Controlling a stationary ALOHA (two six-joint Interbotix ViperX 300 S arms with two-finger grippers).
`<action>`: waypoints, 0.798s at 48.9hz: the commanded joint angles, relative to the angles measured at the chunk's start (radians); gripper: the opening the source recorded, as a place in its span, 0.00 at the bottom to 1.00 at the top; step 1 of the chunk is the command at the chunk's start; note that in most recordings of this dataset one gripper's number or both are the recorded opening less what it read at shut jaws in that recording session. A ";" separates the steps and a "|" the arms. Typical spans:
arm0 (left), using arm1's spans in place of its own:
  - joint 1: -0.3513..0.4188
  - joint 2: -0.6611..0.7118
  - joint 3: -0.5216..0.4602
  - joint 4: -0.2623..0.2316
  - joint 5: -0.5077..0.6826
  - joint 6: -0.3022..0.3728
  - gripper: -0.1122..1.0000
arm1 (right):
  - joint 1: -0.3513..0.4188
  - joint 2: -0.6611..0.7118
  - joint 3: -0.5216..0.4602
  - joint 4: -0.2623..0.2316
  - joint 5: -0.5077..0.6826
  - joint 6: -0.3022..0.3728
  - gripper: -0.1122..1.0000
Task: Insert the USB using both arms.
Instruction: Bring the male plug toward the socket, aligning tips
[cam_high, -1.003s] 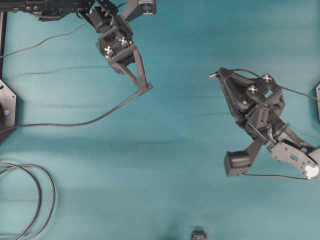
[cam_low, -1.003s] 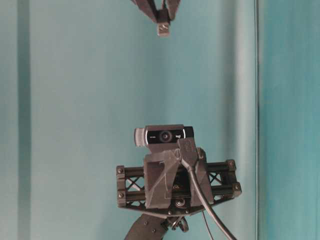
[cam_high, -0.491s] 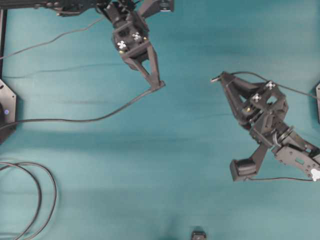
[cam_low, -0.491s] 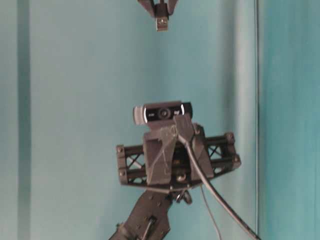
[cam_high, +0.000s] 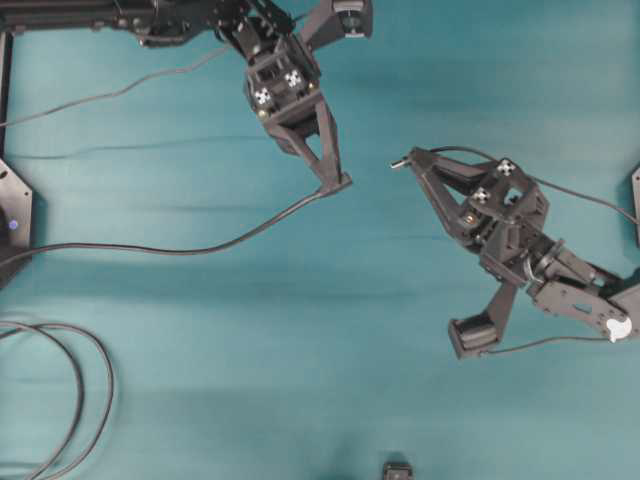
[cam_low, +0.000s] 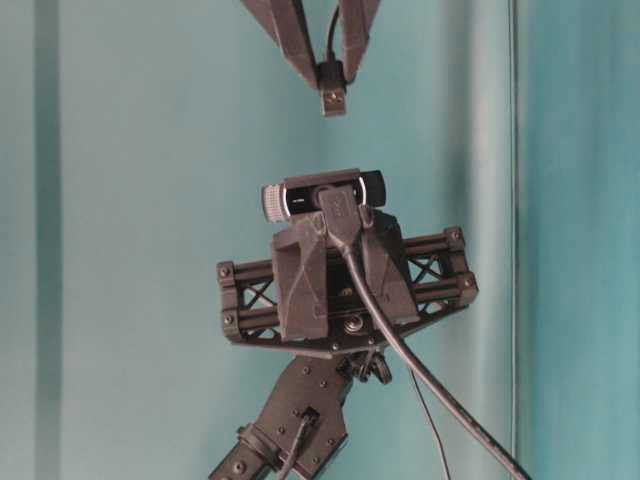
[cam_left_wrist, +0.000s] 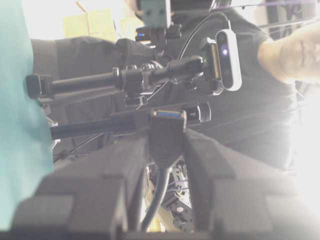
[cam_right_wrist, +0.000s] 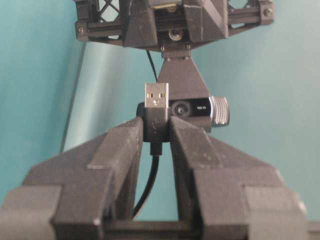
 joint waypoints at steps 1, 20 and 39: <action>-0.015 -0.017 -0.014 -0.018 -0.005 -0.011 0.35 | -0.005 0.000 -0.021 -0.018 -0.003 -0.003 0.28; -0.038 0.000 -0.012 -0.018 -0.014 -0.012 0.35 | -0.014 0.018 -0.049 -0.051 -0.029 -0.026 0.28; -0.037 0.003 -0.011 -0.018 -0.020 -0.014 0.35 | -0.012 0.057 -0.084 -0.054 -0.051 -0.044 0.28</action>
